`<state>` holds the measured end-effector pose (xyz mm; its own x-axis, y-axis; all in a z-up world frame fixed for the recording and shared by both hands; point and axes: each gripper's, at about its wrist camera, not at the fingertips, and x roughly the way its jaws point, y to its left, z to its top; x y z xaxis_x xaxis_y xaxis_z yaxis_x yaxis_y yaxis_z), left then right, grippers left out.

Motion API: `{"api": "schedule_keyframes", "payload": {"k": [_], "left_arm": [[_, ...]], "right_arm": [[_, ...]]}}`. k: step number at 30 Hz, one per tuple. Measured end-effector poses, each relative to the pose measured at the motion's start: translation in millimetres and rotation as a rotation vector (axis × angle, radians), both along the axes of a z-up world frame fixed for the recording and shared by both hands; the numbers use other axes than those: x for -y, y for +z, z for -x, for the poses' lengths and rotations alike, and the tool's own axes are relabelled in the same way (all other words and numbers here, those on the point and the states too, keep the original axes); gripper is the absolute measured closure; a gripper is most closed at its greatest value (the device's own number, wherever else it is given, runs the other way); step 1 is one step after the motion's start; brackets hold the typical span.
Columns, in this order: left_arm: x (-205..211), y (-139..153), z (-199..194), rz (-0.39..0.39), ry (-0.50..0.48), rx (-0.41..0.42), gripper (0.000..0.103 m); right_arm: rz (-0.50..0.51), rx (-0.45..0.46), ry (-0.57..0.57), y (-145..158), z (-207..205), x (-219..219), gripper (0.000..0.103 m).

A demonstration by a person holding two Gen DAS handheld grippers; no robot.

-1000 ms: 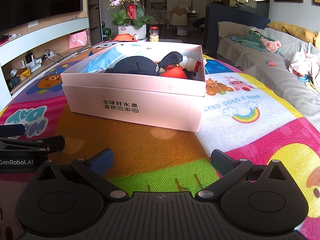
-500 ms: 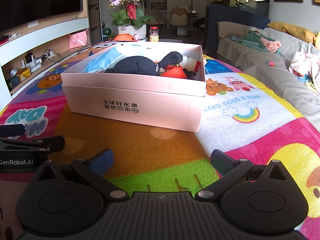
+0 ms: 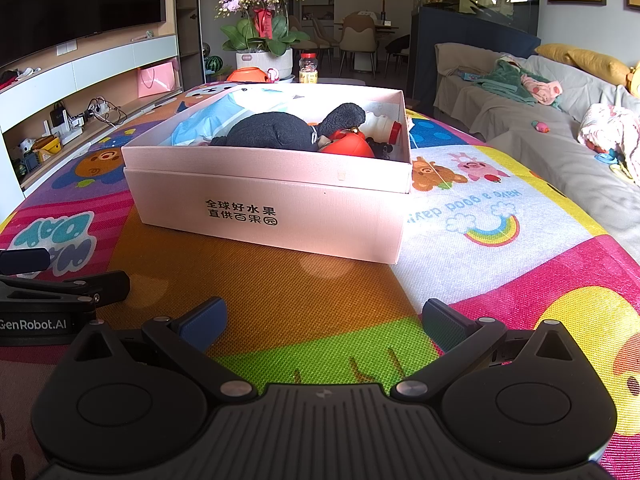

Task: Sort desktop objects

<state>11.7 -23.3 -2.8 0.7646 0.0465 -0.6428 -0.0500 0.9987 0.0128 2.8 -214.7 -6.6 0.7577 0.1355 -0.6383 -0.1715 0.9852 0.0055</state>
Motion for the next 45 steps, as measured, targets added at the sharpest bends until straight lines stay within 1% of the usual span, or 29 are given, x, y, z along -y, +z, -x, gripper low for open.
{"api": "schedule_keyframes", "payload": {"k": [25,29,38,40,45], "left_arm": [[-0.6,-0.3,0.4,-0.003,-0.001,0.0,0.0],[-2.2,0.9,1.0,0.008,-0.003,-0.001,0.0],[-2.6,3.3,4.7,0.008,-0.043,-0.031,0.0],[-4.4,3.1,5.6,0.017,-0.046,-0.026,0.0],[-2.0,1.2,7.0,0.01,-0.036,-0.012,0.0]], "right_arm": [[0.001,0.0,0.0,-0.1,-0.1,-0.2,0.0],[-0.001,0.0,0.0,0.0,-0.3,0.0,0.0],[0.0,0.0,0.0,-0.9,0.2,-1.8,0.0],[0.001,0.0,0.0,-0.9,0.2,-1.6,0.0],[0.001,0.0,0.0,-0.7,0.0,-1.3,0.0]]}}
